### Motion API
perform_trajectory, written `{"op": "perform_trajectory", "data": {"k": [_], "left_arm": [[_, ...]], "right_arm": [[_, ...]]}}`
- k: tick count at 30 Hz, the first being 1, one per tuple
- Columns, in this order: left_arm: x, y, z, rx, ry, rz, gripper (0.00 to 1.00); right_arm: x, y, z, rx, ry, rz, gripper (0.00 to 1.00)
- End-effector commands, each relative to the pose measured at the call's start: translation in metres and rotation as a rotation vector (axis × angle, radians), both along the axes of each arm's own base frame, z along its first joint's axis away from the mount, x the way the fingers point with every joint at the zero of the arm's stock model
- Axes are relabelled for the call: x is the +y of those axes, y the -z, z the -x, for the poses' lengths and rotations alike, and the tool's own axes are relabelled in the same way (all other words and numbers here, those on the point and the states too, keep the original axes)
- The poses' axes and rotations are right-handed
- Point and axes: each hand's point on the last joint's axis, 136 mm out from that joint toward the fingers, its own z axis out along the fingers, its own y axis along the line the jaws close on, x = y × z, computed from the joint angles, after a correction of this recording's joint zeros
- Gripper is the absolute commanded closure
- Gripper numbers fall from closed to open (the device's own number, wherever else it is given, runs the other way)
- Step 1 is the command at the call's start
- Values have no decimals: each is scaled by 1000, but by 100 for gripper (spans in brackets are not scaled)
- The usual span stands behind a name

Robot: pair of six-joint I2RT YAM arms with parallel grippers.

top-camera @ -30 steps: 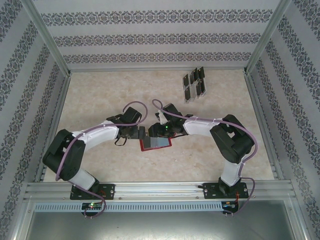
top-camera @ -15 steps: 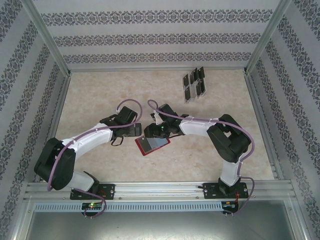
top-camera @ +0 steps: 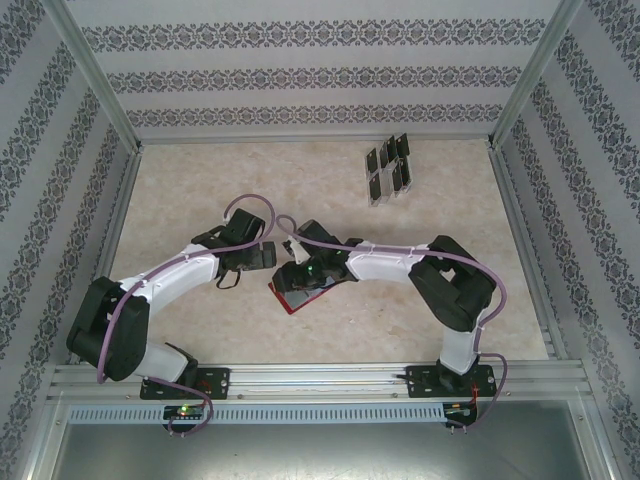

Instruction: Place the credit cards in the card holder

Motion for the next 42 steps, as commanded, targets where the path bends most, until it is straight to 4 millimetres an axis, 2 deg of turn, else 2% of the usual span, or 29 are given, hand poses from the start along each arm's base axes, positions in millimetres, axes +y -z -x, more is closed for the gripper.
{"op": "perform_trajectory", "data": {"k": [1, 6, 10, 15, 18, 24, 27, 34, 42], "left_arm": [[0, -13, -5, -19, 8, 9, 0], [-7, -10, -3, 5, 33, 40, 0], [-16, -7, 1, 17, 55, 85, 0], [-32, -4, 10, 39, 90, 99, 0], [-42, 5, 20, 65, 108, 92, 0], [-49, 22, 36, 108, 116, 75, 0], [-50, 27, 40, 119, 120, 66, 0], [-53, 45, 50, 180, 145, 42, 0], [-51, 58, 46, 207, 162, -15, 0]], "right_arm": [[6, -30, 10, -16, -25, -46, 51], [-4, -68, -2, -96, -5, -81, 50], [-29, -78, -25, -159, 56, -41, 50], [-91, -58, -68, -262, 181, 181, 50], [-119, -39, -85, -289, 212, 306, 49], [-132, -4, -102, -273, 196, 415, 48], [-134, 9, -106, -251, 197, 430, 51], [-153, 19, -105, -219, 250, 434, 82], [-183, 27, -92, -180, 354, 464, 97]]}}
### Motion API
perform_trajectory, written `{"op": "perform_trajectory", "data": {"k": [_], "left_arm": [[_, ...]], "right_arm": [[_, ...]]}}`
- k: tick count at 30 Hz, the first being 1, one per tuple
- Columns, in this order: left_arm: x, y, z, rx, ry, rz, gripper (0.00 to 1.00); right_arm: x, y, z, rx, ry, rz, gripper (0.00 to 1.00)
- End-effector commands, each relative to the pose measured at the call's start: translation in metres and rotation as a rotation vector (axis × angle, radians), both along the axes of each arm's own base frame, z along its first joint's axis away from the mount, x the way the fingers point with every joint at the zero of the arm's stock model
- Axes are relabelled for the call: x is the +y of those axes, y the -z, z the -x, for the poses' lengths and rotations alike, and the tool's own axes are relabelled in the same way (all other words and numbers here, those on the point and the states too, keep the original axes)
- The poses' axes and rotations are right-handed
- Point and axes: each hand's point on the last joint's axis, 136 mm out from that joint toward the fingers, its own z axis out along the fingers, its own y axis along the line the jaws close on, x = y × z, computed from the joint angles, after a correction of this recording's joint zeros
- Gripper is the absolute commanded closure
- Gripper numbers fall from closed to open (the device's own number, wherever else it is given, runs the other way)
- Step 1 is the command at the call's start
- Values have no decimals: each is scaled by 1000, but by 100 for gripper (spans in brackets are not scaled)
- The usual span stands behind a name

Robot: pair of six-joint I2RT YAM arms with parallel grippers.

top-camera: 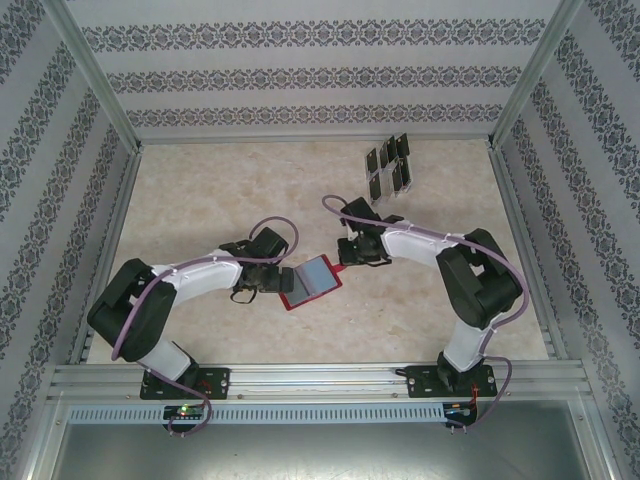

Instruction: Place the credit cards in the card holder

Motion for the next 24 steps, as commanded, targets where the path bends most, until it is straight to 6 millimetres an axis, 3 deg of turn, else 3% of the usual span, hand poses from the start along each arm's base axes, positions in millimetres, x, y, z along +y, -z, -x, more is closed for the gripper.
{"op": "perform_trajectory", "data": {"k": [1, 13, 24], "left_arm": [[-1, 5, -3, 7, 27, -43, 0], [-7, 7, -35, -27, 76, -96, 0], [6, 5, -16, -18, 61, -98, 0]], "right_arm": [[-16, -2, 3, -13, 79, 10, 97], [-24, -8, 31, -8, 178, -76, 95], [-26, -8, 31, -8, 196, -77, 94]]}}
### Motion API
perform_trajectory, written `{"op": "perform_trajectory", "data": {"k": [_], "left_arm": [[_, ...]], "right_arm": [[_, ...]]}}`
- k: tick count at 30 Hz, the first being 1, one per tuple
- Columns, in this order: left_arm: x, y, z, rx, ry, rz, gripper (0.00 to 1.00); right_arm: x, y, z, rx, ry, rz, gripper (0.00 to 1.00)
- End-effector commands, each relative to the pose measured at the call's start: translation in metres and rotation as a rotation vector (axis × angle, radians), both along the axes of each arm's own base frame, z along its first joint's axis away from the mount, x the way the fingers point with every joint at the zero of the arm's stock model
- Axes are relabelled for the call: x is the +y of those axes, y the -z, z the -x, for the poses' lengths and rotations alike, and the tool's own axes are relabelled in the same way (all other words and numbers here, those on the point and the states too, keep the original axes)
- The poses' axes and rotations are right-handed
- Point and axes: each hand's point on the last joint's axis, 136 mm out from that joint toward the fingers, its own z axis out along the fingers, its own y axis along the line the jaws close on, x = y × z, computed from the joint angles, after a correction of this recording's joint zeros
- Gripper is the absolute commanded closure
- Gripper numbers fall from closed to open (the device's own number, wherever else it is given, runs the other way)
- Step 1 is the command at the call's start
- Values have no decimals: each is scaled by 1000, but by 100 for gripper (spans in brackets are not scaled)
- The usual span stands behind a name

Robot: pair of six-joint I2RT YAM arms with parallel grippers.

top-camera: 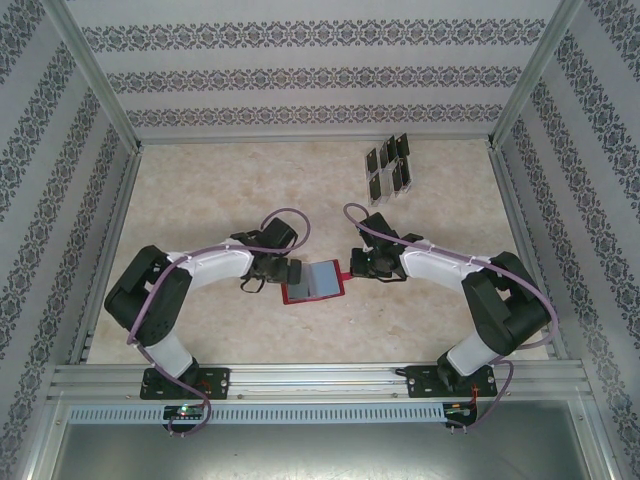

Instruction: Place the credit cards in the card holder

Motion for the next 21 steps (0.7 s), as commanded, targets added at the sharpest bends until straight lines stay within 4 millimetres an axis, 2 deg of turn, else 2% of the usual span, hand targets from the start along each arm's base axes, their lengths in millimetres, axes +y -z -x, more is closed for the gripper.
{"op": "perform_trajectory", "data": {"k": [1, 7, 12, 13, 17, 21], "left_arm": [[19, 4, 12, 10, -12, -54, 0], [21, 5, 25, 24, -37, -14, 0], [20, 1, 24, 9, -40, 0, 0], [19, -1, 22, 3, -37, 0, 0], [16, -8, 13, -19, -29, -2, 0], [12, -15, 7, -38, -21, 11, 0]], "right_arm": [[-4, 1, 1, -4, 31, 7, 94], [-2, 0, 0, -8, 39, 0, 94], [-1, -3, 2, -9, 44, -10, 91], [-1, -5, 2, -12, 45, -13, 88], [-1, -20, 0, -43, 53, -28, 64], [-4, -54, -12, -110, 61, -55, 54]]}}
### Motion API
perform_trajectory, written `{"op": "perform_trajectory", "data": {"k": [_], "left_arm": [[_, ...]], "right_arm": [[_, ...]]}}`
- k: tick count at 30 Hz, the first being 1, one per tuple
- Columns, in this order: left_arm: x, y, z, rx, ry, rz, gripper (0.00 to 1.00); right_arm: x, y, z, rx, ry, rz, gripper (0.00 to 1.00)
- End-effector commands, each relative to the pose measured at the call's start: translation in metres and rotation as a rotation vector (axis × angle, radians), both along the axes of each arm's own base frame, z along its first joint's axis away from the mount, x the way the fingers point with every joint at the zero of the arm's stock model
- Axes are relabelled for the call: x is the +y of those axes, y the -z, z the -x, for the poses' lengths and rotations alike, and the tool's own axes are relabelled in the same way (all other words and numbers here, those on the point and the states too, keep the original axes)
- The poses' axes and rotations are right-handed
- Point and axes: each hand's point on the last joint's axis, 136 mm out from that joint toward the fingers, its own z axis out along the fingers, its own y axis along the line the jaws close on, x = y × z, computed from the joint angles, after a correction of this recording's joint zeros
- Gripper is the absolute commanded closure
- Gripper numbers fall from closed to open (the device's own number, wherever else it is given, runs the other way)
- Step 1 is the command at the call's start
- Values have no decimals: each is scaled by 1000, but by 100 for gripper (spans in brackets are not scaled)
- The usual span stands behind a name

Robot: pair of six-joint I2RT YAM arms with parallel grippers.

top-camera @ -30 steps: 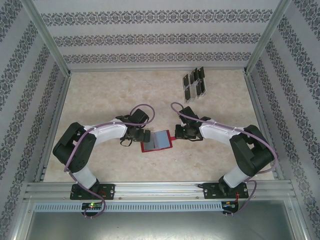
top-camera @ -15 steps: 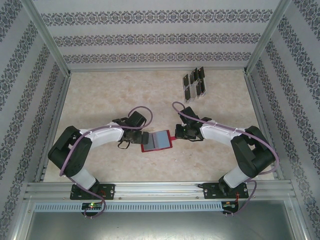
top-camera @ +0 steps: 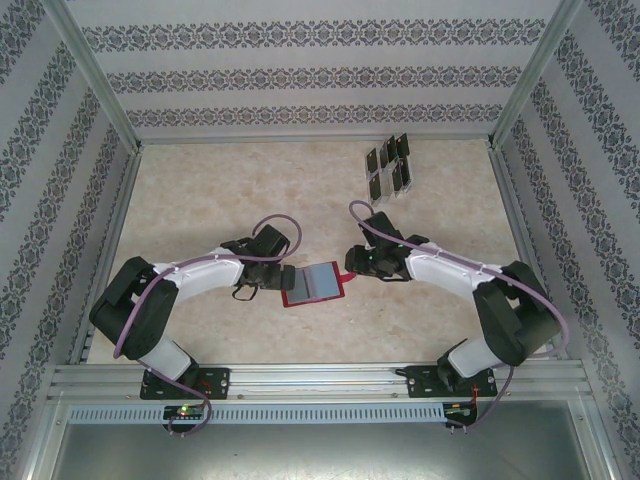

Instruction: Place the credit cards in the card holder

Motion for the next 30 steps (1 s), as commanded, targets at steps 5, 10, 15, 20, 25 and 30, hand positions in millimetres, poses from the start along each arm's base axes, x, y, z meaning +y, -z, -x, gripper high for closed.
{"op": "perform_trajectory", "data": {"k": [5, 10, 15, 20, 25, 30], "left_arm": [[-3, -27, -13, -66, -1, 32, 0], [-3, -39, -17, -94, -19, 63, 0], [5, -46, -26, -114, -61, 78, 0], [18, -52, -38, -122, -94, 81, 0], [25, -57, -46, -131, -102, 86, 0], [28, -55, -47, -127, -103, 88, 0]], "right_arm": [[-17, -79, -42, -169, 39, -23, 50], [-44, -116, -93, -256, 80, 16, 50], [-69, -126, -140, -267, 89, 112, 52], [-84, -120, -176, -241, 77, 184, 57], [-98, -112, -202, -223, 55, 291, 64], [-112, -108, -221, -222, 54, 399, 67]]}}
